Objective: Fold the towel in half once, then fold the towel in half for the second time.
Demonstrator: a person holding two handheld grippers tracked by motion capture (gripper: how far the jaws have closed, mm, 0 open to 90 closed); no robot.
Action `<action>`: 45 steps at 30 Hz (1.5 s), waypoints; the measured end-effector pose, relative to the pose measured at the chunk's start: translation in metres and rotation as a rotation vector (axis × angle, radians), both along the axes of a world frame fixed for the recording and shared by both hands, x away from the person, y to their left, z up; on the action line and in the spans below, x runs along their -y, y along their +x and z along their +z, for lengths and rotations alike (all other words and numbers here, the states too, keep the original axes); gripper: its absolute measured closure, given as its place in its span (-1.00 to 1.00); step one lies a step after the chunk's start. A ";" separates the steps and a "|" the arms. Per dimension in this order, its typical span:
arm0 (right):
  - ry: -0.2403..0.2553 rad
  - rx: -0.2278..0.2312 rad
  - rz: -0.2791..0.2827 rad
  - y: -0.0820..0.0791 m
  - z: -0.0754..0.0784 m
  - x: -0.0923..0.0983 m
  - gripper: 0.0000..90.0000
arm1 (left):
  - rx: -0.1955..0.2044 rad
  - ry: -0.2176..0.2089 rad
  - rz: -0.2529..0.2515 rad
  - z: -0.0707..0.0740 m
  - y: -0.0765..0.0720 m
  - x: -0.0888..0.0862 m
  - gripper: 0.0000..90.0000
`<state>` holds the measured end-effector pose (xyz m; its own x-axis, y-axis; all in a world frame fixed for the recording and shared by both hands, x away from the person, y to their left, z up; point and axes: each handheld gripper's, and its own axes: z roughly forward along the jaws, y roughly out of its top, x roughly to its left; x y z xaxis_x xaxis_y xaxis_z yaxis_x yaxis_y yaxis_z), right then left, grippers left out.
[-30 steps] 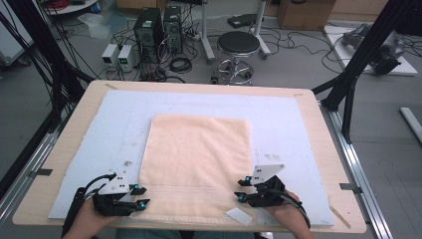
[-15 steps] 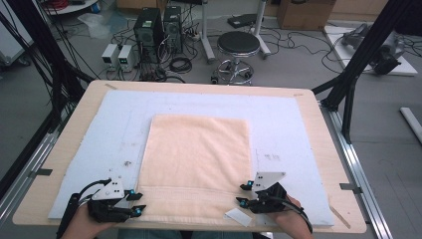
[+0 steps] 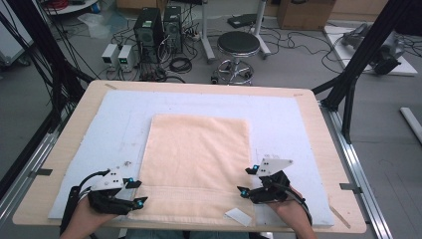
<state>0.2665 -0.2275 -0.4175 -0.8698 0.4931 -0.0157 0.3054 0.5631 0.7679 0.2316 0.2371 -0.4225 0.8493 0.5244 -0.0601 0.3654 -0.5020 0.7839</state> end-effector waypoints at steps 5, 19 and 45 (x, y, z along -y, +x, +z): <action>0.009 0.010 -0.042 0.010 0.004 0.001 -0.46 | -0.019 -0.032 0.021 0.004 0.008 0.001 -0.26; 0.042 0.032 -0.128 0.044 0.023 0.005 -0.60 | 0.014 -0.055 0.076 0.019 0.042 0.017 -0.71; 0.017 0.005 -0.125 0.086 0.046 -0.012 -0.61 | 0.028 -0.099 0.163 0.050 0.097 0.005 -0.65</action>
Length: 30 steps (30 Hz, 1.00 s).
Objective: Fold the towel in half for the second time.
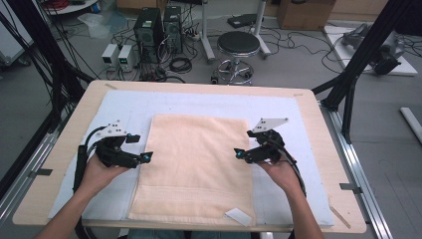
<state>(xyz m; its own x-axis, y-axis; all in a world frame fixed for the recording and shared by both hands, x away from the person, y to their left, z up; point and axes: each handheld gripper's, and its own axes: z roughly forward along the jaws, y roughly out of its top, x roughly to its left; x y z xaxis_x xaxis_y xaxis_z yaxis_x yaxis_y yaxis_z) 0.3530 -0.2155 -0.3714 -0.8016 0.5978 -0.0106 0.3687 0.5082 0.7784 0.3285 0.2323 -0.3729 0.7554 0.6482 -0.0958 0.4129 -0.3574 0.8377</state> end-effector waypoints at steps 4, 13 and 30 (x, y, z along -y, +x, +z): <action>-0.008 0.006 -0.004 0.016 0.008 -0.003 -0.61 | 0.007 0.018 0.001 0.008 0.015 0.005 -0.63; 0.014 -0.011 -0.062 0.052 0.011 0.003 -0.60 | -0.049 -0.001 0.049 0.004 0.060 0.005 -0.51; -0.043 -0.131 -0.165 0.097 -0.045 0.014 -0.42 | -0.103 0.037 0.295 -0.054 0.111 0.001 -0.24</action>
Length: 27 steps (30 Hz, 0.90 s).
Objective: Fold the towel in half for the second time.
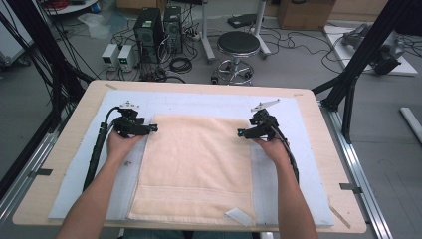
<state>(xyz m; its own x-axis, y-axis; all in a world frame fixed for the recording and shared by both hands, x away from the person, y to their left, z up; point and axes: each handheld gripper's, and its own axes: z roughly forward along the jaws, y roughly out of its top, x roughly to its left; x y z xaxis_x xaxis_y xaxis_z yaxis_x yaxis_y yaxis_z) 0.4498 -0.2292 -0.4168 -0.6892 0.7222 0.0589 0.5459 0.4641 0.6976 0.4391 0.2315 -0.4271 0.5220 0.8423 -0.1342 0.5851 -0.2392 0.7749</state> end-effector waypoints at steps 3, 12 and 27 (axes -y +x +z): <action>-0.024 -0.018 -0.020 0.004 -0.008 0.000 -0.37 | -0.033 0.040 0.025 -0.009 0.004 0.002 -0.17; 0.003 -0.053 -0.025 0.008 -0.019 0.000 0.17 | -0.025 0.030 0.018 -0.015 0.005 0.013 0.19; 0.106 -0.100 0.039 0.003 -0.007 0.000 0.84 | -0.053 -0.083 -0.006 -0.006 0.003 0.004 0.86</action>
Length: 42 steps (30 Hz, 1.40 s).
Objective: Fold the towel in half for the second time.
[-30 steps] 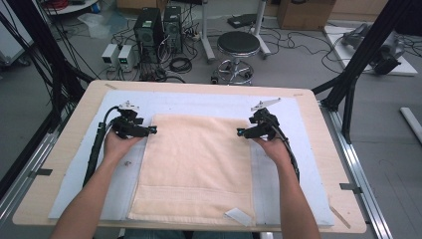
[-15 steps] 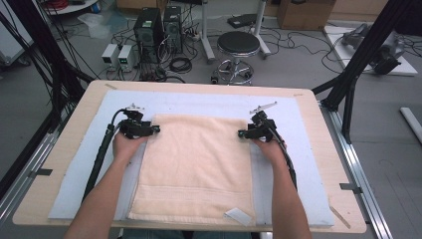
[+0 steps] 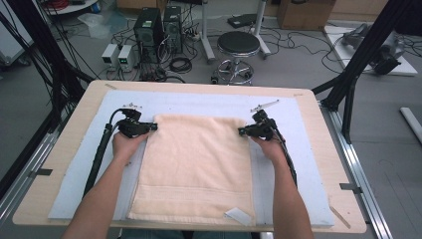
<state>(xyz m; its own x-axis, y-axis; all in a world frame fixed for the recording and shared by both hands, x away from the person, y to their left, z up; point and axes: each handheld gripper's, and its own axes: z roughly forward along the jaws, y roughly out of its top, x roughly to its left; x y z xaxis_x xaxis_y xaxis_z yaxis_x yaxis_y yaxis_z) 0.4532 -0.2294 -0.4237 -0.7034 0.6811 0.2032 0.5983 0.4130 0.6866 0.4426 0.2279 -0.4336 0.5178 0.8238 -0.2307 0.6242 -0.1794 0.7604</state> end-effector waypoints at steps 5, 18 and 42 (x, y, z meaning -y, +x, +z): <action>0.015 0.060 0.025 -0.007 0.014 0.001 0.84 | 0.050 0.002 -0.022 0.013 -0.006 -0.003 0.86; 0.061 0.187 0.115 -0.046 0.058 0.008 0.84 | 0.169 0.014 -0.118 0.052 -0.049 -0.016 0.86; -0.010 0.184 0.247 -0.165 0.018 0.012 0.72 | 0.140 0.071 -0.322 0.012 -0.168 -0.026 0.79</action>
